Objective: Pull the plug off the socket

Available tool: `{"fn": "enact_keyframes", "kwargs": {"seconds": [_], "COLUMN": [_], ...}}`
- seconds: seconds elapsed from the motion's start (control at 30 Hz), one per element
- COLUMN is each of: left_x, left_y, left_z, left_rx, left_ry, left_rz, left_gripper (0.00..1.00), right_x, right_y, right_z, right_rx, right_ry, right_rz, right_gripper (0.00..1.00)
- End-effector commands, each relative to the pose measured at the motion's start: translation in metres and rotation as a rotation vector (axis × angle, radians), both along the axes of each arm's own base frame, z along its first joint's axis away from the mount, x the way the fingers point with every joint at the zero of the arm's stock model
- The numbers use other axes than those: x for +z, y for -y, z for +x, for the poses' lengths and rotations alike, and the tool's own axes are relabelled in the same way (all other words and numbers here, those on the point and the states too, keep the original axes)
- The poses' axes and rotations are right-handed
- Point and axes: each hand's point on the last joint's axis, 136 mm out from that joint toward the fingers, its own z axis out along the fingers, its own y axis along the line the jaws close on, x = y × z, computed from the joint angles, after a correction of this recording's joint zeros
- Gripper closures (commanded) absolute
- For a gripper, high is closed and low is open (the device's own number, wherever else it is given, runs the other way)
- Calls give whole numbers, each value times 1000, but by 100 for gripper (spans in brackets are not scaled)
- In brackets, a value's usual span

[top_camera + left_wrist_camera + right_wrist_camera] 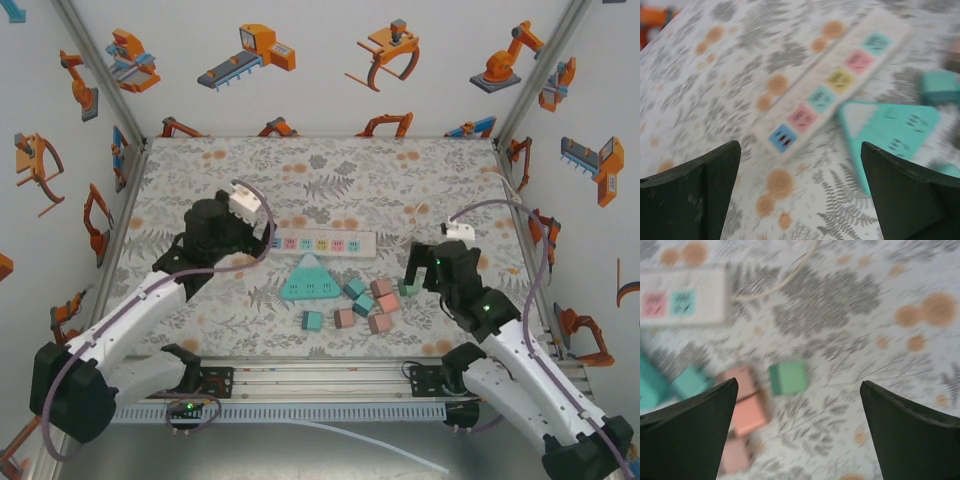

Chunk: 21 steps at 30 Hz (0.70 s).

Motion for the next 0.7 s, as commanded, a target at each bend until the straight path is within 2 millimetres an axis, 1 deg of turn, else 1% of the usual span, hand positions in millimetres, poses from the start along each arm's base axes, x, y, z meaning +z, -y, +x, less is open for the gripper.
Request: {"fn": "enact_keyframes", "kwargs": {"seconds": [0.0,0.07,0.13,0.23,0.3,0.37,0.43,0.47,0.5,0.53,0.57,0.67], "left_x": [-10,-22,-29,-41,-52,-61,-71,-76,-80,-85,-89,-102], "left_y": [-68,-97,-120,-149,-162,-172,-174,-177,-179,-180,-181,-180], "left_z": [35,43,47,47,46,46,47,48,49,50,51,57], "left_rx": [376,484,559,663,711,746,745,754,760,756,753,722], "left_ry": [-12,-20,-1,24,16,16,19,20,20,24,25,18], "left_rz": [-97,-96,-89,-82,-66,-29,-9,-5,-15,-30,-47,-79], "left_gripper": [3,3,3,3,3,3,3,3,3,3,3,3], "right_x": [6,-9,-22,-49,-67,-79,-75,-72,-74,-81,-81,-79], "right_y": [41,63,83,104,114,113,106,102,95,90,86,83], "right_z": [40,58,71,88,99,113,133,140,145,150,150,147], "right_rx": [-119,-182,-226,-266,-280,-258,-204,-185,-142,-108,-98,-80], "right_ry": [111,97,73,32,17,14,63,97,127,121,100,144], "right_rz": [-89,-71,-114,-143,-125,-105,-87,-75,-67,-66,-82,-77], "right_gripper": [1,1,1,0,0,0,0,1,1,0,1,0]}}
